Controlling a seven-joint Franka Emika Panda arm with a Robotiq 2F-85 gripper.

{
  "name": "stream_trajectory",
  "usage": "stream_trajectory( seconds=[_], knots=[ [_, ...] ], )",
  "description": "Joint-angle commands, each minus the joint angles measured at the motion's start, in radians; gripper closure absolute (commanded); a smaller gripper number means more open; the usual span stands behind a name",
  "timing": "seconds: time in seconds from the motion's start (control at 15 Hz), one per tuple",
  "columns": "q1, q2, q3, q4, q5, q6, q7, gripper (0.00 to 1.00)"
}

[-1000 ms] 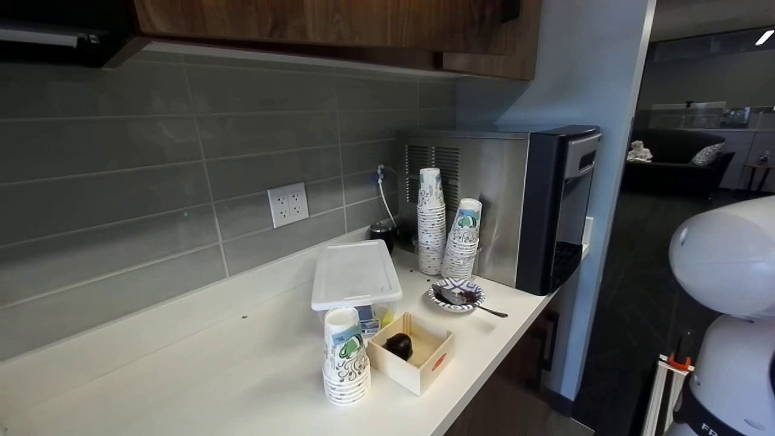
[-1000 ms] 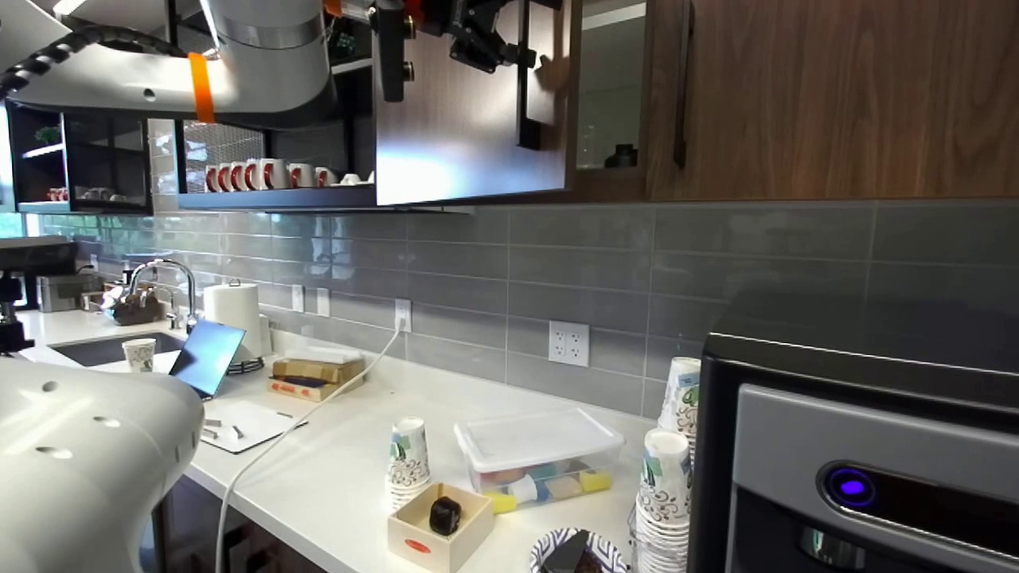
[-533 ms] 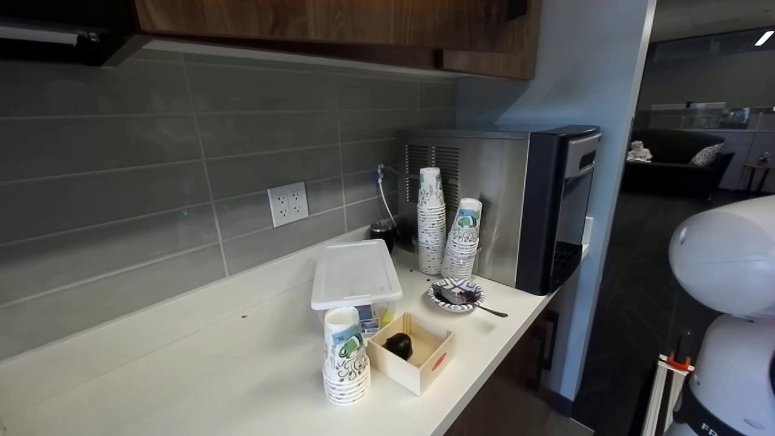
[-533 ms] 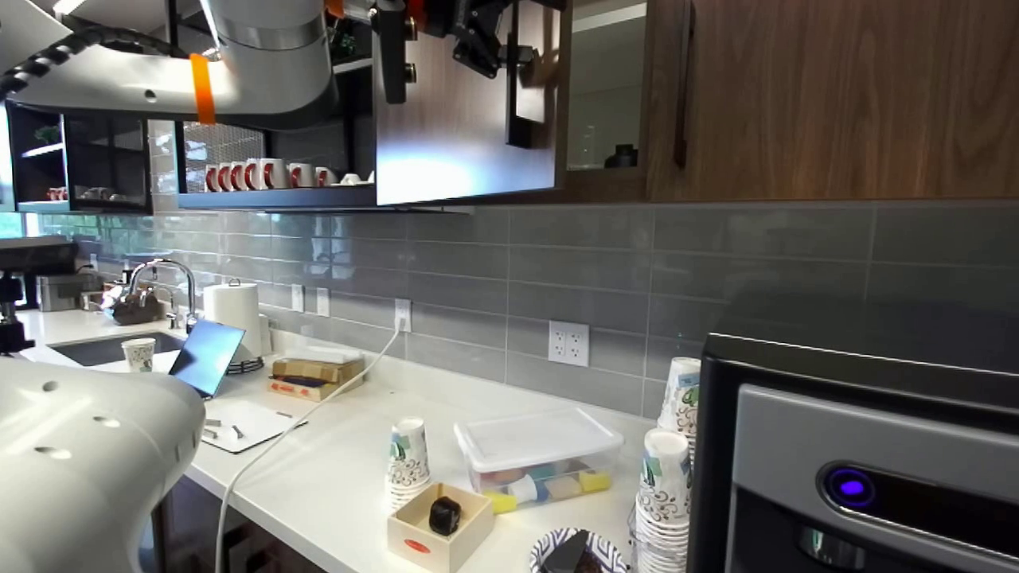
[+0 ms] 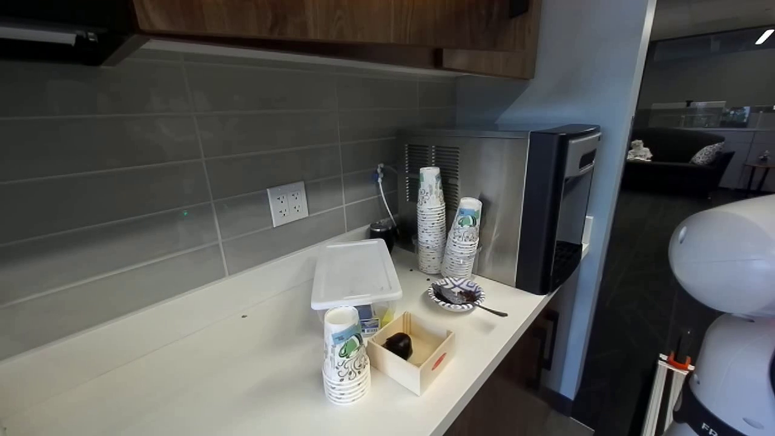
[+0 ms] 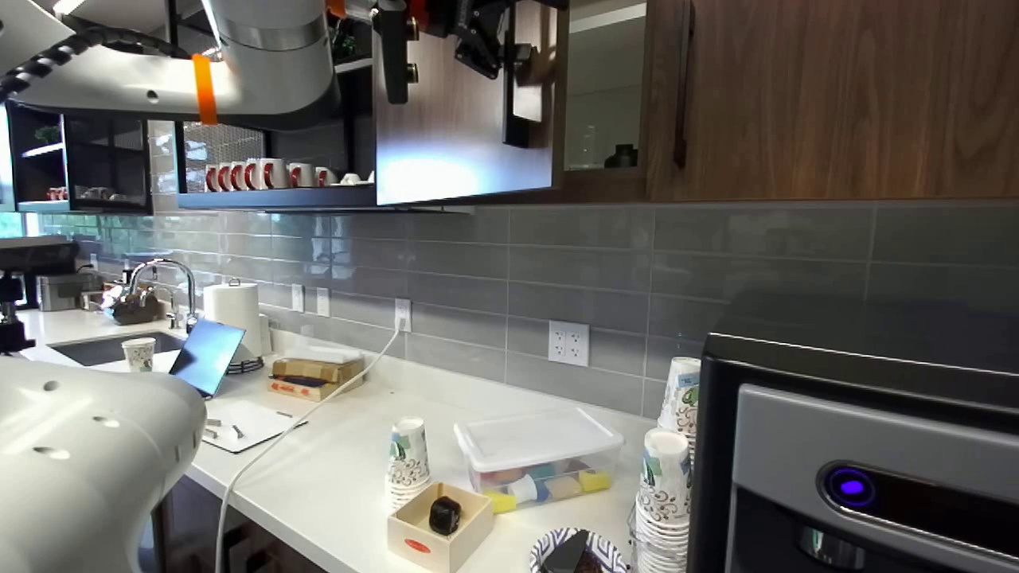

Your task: Partially open the cabinet's left door, and then close it

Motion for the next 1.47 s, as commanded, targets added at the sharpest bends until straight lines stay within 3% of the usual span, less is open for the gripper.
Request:
stream_trajectory(
  seconds=[0.0,0.47,0.67,1.4],
  knots=[
    [-0.036,0.010,-0.025,0.006,-0.020,0.040,-0.025,0.00],
    [-0.014,0.169,-0.030,0.067,0.001,0.166,-0.089,0.00],
    [0.032,0.248,-0.046,0.108,0.028,0.196,-0.126,0.00],
    [0.358,0.495,-0.219,0.291,0.145,0.174,-0.279,0.00]
  ],
)
